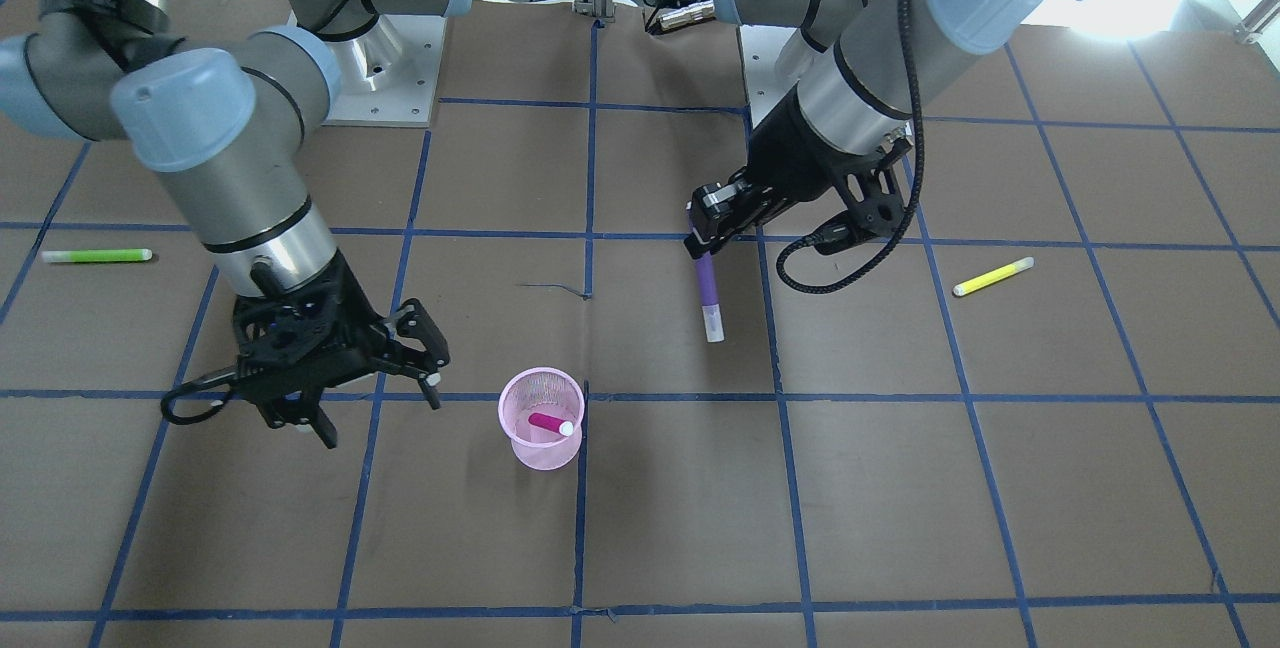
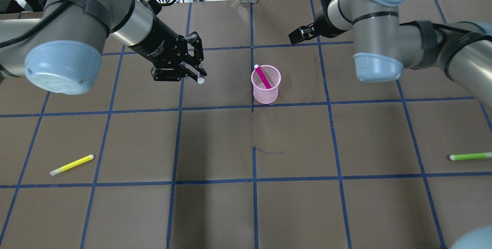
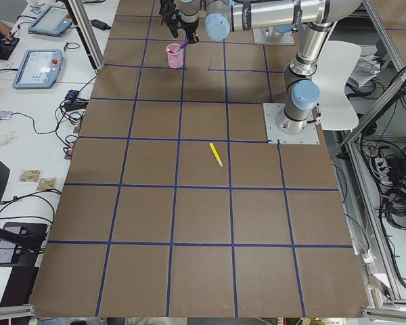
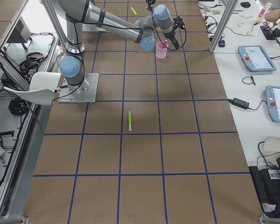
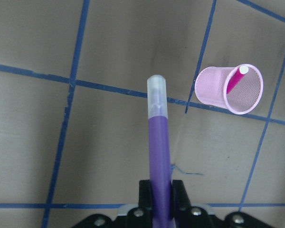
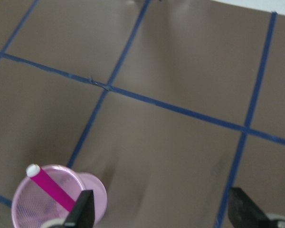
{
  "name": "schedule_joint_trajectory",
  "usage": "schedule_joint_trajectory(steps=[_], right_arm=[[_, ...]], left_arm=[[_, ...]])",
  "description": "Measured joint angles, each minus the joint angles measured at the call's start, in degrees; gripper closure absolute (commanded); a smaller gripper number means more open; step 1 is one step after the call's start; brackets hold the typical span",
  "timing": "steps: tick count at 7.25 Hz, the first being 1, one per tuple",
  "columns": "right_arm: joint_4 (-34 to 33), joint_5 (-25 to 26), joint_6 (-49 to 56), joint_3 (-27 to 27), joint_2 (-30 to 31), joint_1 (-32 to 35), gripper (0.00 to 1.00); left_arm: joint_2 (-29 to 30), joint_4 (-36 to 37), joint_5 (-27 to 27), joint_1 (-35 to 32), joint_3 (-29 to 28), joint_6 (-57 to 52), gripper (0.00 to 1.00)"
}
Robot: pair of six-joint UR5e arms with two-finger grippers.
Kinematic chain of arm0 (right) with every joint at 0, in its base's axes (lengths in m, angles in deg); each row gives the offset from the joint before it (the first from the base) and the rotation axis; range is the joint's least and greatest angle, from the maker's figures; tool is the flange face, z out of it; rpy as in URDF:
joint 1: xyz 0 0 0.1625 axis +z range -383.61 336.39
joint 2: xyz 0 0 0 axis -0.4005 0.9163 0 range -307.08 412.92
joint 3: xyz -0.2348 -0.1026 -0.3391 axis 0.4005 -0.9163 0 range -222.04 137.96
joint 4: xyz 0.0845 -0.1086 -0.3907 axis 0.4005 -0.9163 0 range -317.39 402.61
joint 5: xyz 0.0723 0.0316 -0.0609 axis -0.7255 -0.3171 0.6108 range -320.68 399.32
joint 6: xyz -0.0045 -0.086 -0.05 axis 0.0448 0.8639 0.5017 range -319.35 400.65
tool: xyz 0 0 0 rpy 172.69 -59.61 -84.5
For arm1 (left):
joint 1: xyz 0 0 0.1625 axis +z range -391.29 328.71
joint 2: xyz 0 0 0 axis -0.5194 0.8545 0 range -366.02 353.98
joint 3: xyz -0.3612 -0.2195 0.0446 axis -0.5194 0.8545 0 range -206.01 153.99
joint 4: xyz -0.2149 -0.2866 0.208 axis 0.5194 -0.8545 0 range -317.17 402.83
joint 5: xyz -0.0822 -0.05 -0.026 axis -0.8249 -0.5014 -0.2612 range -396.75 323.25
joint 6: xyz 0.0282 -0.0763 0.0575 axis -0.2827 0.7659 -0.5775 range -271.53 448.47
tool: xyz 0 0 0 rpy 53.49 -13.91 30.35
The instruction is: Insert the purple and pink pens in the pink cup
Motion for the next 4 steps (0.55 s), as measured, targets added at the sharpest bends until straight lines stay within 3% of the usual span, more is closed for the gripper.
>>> schedule_joint_trajectory(steps=[2,4], right_arm=[[20.04,5.87,-0.8,-7.06,2.35,-2.4,0.0],[35.79,7.36,-5.3,-16.49,2.73,-2.69,0.0]], left_arm=[[4.52,6.89,-6.66,-2.89,-0.05,15.01,1.0],[10.09,15.26,-8.56,-6.24,-0.53,30.09,1.0]])
